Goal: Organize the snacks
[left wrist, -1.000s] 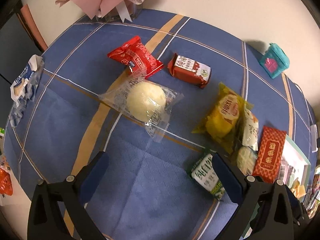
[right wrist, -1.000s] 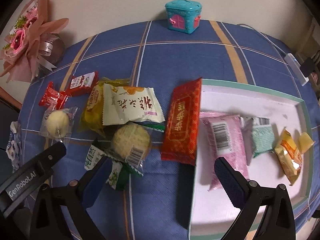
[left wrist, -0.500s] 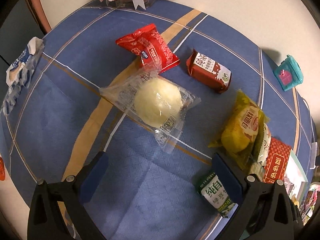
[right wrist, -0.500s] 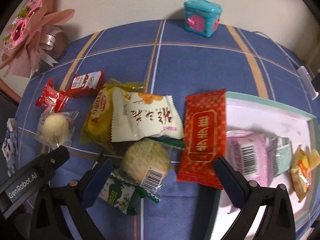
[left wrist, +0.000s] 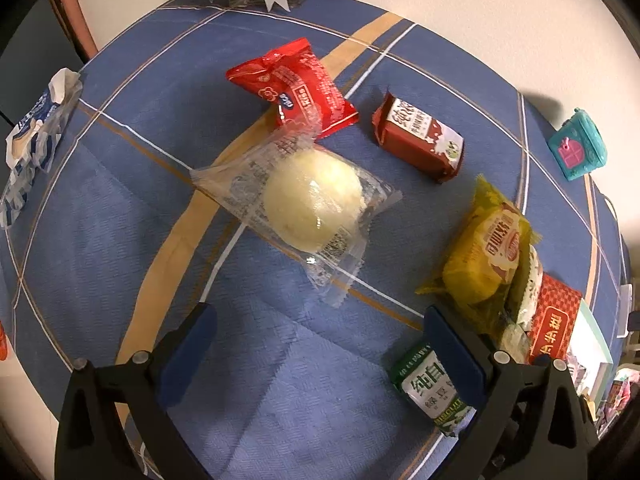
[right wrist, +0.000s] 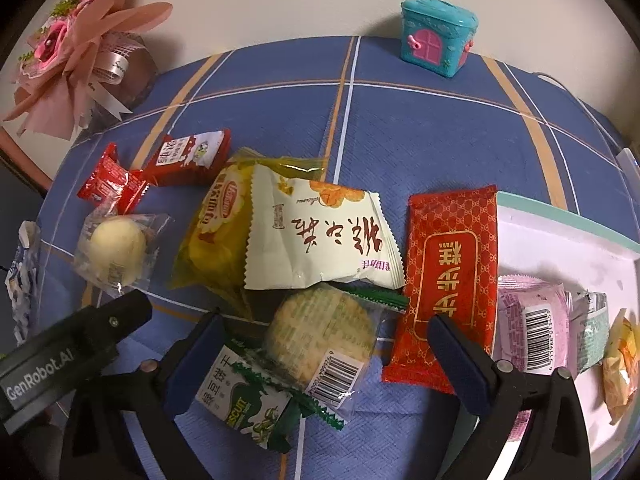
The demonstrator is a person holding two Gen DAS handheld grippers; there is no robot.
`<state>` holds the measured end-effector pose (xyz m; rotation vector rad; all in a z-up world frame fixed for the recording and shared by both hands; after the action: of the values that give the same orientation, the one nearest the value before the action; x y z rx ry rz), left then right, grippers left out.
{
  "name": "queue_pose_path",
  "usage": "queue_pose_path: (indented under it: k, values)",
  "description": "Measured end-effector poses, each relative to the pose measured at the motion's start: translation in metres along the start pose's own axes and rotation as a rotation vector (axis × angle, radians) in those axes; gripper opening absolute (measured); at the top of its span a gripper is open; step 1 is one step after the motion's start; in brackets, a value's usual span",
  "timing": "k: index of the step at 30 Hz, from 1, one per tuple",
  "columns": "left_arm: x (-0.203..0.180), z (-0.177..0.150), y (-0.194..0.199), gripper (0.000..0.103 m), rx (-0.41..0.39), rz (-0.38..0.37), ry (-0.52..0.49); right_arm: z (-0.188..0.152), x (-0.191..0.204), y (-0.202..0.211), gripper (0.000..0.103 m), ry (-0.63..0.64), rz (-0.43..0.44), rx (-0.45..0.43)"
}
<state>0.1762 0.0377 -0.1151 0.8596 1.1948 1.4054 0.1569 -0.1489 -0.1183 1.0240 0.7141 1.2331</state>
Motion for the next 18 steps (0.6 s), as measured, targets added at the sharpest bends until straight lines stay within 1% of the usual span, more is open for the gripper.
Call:
queue_pose_path:
  k: [3, 6, 9, 11, 15, 18]
  values:
    - [0.0, 0.001, 0.002, 0.103, -0.005, 0.002, -0.002, -0.002, -0.001, -0.005, 0.089, -0.001, 0.021, 0.005]
    - [-0.003, 0.0, 0.003, 0.103, -0.005, 0.0, -0.008, -0.004, 0.001, -0.01, 0.084, 0.009, 0.034, 0.006]
    - [-0.007, 0.0, 0.003, 0.103, 0.001, -0.003, -0.017, -0.007, 0.0, -0.019, 0.074, -0.017, 0.057, 0.023]
    - [-0.008, -0.001, 0.003, 0.103, 0.006, -0.004, -0.023, -0.008, 0.0, -0.022, 0.072, -0.023, 0.053, 0.013]
    - [-0.015, -0.003, 0.004, 0.103, 0.011, -0.009, -0.034, -0.007, -0.006, -0.021, 0.053, -0.045, 0.039, 0.009]
    - [-0.02, -0.004, 0.007, 0.103, 0.011, -0.01, -0.045, -0.007, -0.011, -0.021, 0.052, -0.059, 0.059, 0.019]
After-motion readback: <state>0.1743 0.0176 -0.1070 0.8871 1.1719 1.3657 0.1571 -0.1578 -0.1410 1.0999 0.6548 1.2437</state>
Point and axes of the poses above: each gripper's, at about its wrist camera, not at the fingertips, and y roughly against the way its jaws point, x to its left, z to its top, the point moved 6 cm from there along -y, roughly the way its jaws point, and after that the axes turned 5 degrees about y, right-handed, at the moved point
